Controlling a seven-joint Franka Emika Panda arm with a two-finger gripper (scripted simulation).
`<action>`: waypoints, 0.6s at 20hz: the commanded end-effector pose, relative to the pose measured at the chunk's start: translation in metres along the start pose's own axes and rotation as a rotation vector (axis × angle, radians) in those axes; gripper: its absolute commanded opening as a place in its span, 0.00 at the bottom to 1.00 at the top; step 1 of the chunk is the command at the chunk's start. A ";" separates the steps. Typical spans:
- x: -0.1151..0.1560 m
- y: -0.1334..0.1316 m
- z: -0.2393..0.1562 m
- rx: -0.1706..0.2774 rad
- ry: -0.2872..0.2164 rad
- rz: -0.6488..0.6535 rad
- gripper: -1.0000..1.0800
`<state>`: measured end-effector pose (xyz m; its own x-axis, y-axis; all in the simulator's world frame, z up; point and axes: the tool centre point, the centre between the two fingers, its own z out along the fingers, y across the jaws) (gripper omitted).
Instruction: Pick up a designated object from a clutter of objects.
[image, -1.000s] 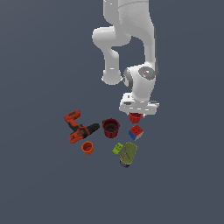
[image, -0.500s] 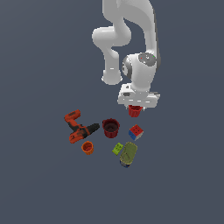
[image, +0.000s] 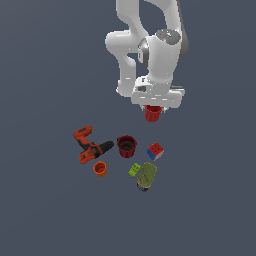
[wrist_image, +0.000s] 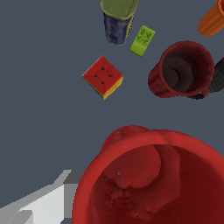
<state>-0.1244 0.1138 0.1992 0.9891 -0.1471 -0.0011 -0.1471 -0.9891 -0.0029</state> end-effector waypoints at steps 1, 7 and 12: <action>-0.002 0.005 -0.023 0.002 0.000 0.000 0.00; -0.008 0.016 -0.074 0.002 0.000 0.000 0.00; -0.011 0.026 -0.118 0.001 0.000 0.001 0.00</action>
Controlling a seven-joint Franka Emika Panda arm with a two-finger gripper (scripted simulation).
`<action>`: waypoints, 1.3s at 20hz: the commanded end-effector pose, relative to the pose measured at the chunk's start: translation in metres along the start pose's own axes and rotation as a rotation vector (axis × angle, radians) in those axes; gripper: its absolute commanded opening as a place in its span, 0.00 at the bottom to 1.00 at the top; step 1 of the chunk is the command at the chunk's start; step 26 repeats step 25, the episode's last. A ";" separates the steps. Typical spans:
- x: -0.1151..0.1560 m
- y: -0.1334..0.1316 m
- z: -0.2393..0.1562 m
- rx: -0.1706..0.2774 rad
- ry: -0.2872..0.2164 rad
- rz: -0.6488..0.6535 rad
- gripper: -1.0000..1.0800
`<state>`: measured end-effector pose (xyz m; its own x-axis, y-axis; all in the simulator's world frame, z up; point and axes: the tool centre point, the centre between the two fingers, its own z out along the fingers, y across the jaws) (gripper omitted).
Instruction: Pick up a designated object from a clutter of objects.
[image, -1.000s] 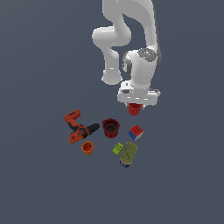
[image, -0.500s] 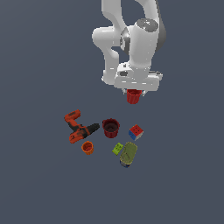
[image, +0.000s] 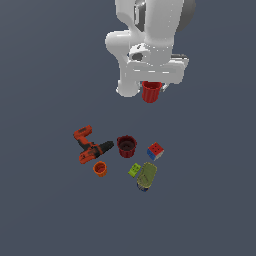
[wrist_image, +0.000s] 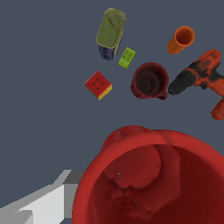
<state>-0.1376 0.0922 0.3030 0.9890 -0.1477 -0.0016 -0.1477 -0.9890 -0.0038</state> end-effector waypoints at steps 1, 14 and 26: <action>-0.002 0.005 -0.023 0.000 0.001 0.000 0.00; -0.007 0.025 -0.115 -0.003 0.001 0.002 0.00; -0.006 0.028 -0.134 -0.004 0.002 0.002 0.00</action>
